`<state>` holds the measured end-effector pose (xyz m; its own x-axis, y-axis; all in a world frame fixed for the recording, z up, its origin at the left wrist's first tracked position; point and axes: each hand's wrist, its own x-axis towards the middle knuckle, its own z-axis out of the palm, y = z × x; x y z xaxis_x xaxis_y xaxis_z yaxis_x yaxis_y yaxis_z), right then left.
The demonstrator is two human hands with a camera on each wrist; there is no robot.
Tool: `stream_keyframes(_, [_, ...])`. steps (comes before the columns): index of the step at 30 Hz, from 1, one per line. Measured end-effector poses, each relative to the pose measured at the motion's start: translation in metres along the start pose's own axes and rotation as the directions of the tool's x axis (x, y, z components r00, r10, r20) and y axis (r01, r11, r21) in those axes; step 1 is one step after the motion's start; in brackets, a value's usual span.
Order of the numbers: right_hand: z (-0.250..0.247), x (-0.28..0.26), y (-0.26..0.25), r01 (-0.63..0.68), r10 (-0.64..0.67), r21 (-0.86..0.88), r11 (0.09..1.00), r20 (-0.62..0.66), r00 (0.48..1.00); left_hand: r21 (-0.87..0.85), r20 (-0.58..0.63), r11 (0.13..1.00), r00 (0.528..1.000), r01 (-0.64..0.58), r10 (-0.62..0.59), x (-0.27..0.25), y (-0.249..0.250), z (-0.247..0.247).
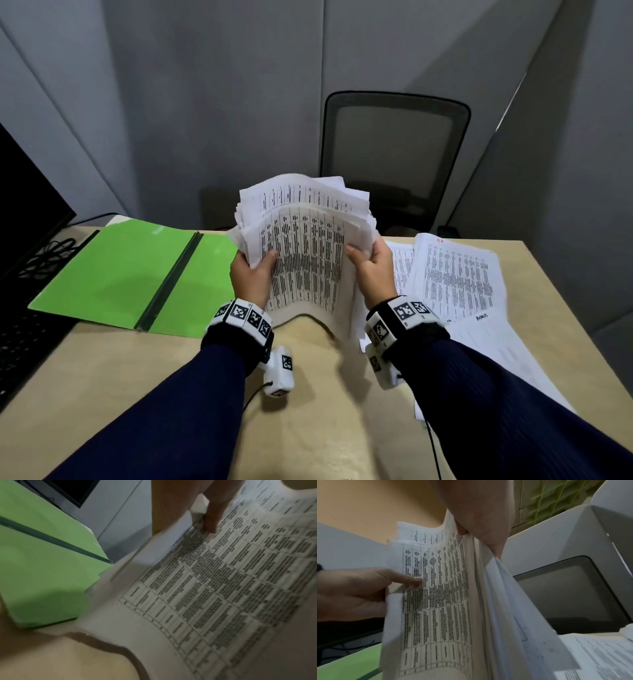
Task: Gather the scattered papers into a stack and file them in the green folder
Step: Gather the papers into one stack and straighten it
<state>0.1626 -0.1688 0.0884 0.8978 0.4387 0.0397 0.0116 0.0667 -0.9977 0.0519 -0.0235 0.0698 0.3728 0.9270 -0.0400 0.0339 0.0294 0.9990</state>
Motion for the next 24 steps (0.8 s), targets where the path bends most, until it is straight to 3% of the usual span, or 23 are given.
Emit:
stream_keyframes(4, [-0.004,-0.008,-0.005,0.035,-0.035,-0.043,0.998,0.011,0.999,-0.046,-0.034,0.999,0.999,0.012,-0.014,-0.004,0.001,0.001])
stream_keyframes(9, [-0.017,-0.014,0.007,-0.098,0.115,-0.125,0.987,0.132,0.985,-0.045,0.161,0.997,0.986,0.06,-0.052,-0.012,-0.014,-0.013])
stream_keyframes(12, [-0.027,-0.014,0.023,-0.157,0.188,-0.314,0.937,0.072,0.979,0.056,0.212,0.991,0.969,0.122,-0.131,-0.011,-0.023,-0.019])
stream_keyframes(15, [-0.035,-0.013,0.039,-0.123,0.143,-0.551,0.826,-0.008,0.99,0.134,0.191,0.983,0.97,0.126,-0.15,-0.009,-0.029,-0.019])
stream_keyframes(20, [-0.041,-0.006,0.027,-0.093,0.055,-0.453,0.887,-0.096,0.994,0.241,0.186,0.97,0.982,-0.015,-0.031,-0.005,-0.014,-0.003])
stream_keyframes(24, [-0.057,0.003,0.023,-0.143,0.047,-0.472,0.87,-0.208,0.977,0.364,0.292,0.928,0.956,-0.074,-0.039,-0.001,-0.006,0.015])
